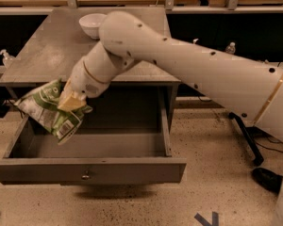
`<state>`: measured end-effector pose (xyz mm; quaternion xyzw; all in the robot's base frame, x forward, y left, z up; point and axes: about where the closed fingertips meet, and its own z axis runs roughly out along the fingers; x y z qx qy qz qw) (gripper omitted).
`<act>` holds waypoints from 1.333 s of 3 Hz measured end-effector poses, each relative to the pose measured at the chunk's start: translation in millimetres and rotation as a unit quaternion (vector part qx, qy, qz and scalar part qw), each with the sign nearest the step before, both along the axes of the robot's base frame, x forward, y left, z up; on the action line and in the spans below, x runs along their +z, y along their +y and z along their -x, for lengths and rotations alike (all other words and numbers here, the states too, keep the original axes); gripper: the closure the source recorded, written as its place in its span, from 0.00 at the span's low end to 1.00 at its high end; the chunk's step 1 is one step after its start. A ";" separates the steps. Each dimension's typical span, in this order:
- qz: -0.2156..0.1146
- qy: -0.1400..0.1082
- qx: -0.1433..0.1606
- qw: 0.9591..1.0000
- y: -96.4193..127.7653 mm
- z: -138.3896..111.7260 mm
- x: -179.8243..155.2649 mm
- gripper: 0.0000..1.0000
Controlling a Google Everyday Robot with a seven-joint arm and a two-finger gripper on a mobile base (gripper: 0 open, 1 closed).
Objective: Pick green jalapeno chip bag from top drawer and place on counter
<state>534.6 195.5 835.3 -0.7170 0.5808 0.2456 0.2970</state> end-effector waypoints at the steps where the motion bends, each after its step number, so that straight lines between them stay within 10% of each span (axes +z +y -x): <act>1: 0.020 -0.010 0.045 0.999 14.1 -15.7 70.4 1.00; 2: 0.046 0.000 0.000 0.999 9.1 -63.1 108.0 1.00; 3: 0.042 0.015 -0.108 0.993 -23.3 -123.2 124.3 1.00; 4: 0.065 0.022 -0.206 0.976 -60.6 -167.9 114.6 1.00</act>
Offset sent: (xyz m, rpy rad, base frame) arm 0.0975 0.0136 0.1675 -0.0995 -0.0225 -0.0402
